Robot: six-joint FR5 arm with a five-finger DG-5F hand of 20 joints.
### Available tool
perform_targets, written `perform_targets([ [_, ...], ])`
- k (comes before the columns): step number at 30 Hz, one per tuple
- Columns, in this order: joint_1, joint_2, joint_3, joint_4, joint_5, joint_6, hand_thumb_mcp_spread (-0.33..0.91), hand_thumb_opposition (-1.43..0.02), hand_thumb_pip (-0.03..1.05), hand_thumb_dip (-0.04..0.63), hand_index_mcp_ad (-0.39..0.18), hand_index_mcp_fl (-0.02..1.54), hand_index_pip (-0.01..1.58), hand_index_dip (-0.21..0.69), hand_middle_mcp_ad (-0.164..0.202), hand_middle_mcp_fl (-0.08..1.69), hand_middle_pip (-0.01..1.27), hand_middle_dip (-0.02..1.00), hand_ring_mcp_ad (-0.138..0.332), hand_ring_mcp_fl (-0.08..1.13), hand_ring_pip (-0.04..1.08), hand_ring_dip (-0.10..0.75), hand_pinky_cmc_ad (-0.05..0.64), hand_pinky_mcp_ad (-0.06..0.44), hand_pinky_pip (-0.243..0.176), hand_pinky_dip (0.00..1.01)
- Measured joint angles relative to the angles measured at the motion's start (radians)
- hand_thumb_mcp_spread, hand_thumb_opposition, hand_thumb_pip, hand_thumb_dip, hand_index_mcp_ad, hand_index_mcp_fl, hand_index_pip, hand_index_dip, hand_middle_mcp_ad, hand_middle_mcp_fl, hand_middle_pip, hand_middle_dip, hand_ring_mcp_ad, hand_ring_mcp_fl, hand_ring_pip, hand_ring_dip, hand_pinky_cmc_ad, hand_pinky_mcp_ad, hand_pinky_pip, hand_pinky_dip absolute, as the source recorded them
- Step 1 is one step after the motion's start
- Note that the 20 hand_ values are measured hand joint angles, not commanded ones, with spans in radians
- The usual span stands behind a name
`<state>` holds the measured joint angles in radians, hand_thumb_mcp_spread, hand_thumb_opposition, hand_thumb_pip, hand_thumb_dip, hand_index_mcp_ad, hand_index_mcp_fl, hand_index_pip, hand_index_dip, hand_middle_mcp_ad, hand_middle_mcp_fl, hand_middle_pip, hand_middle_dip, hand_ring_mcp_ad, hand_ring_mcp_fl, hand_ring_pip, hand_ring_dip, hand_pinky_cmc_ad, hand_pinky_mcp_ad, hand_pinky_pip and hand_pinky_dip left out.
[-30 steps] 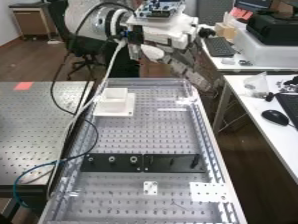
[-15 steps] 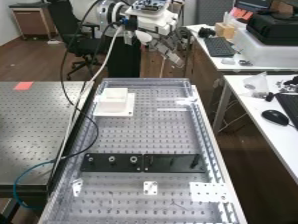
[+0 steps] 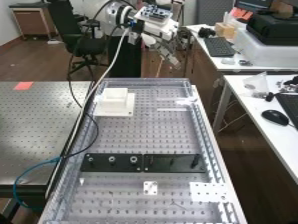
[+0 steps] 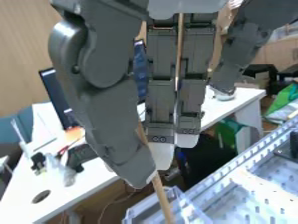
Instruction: Grab the chopstick and place it in the clear container
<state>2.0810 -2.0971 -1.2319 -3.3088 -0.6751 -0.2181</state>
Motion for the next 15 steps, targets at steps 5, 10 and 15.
perform_targets([
  [5,-0.012,-0.065,0.083,-0.095,-0.039,0.025,0.69,-1.13,0.5,0.269,-0.182,1.16,0.76,0.124,0.063,1.25,0.42,0.63,0.031,0.96,0.1,0.459,0.48,0.298,0.113,0.28],
  [10,-0.028,-0.13,0.154,-0.185,-0.073,0.051,0.69,-1.13,0.5,0.269,-0.182,1.16,0.76,0.124,0.063,1.25,0.42,0.63,0.037,0.96,0.1,0.459,0.48,0.295,0.113,0.28],
  [15,-0.044,-0.189,0.22,-0.269,-0.099,0.068,0.69,-1.13,0.5,0.269,-0.182,1.16,0.75,0.124,0.063,1.25,0.42,0.63,0.037,0.95,0.1,0.459,0.478,0.298,0.113,0.29],
])
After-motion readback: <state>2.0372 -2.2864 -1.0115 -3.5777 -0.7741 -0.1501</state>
